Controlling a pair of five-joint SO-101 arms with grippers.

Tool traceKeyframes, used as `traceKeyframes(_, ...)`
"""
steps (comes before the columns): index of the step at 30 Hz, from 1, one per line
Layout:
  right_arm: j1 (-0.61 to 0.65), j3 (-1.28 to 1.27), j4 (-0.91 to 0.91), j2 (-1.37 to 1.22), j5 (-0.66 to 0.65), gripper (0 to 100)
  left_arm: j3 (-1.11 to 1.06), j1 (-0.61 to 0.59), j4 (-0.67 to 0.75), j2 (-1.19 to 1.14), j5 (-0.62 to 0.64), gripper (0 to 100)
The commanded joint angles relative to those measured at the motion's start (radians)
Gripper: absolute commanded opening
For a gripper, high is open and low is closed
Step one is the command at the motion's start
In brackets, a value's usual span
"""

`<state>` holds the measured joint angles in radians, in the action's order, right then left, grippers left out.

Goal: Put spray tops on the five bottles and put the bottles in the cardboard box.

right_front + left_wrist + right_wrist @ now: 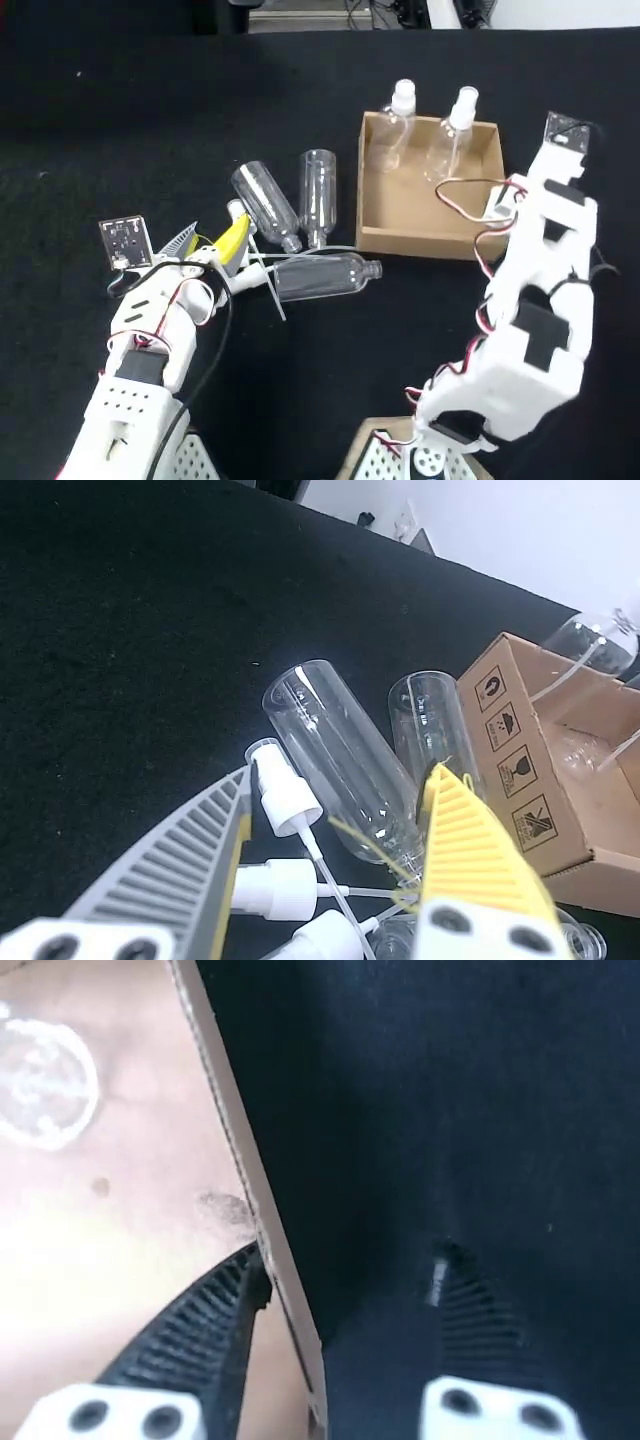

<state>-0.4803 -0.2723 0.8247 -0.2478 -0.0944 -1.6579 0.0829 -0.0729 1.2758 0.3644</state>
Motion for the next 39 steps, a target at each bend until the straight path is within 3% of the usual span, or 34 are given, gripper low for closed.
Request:
traceKeyframes(1,0.017,0.125,-0.023,-0.039,-0.028,7.3,0.028,0.010,0.025,0.017,-0.012,27)
traceKeyframes(3,0.015,0.168,-0.020,-0.074,-0.029,1.0,0.028,0.010,0.025,0.017,-0.012,27)
traceKeyframes(14,0.017,0.199,-0.015,-0.114,-0.029,3.1,0.028,0.010,0.025,0.017,-0.012,27)
traceKeyframes(22,0.037,0.222,0.000,-0.091,-0.031,23.8,0.028,0.010,0.025,0.017,-0.012,27)
traceKeyframes(33,0.127,0.328,0.285,0.117,-0.023,24.0,0.028,0.010,0.025,0.017,-0.012,27)
traceKeyframes(36,0.132,0.325,0.339,0.170,-0.021,18.1,0.028,0.010,0.025,0.017,-0.012,27)
traceKeyframes(39,0.132,0.323,0.373,0.209,-0.023,1.9,0.028,0.010,0.025,0.017,-0.012,27)
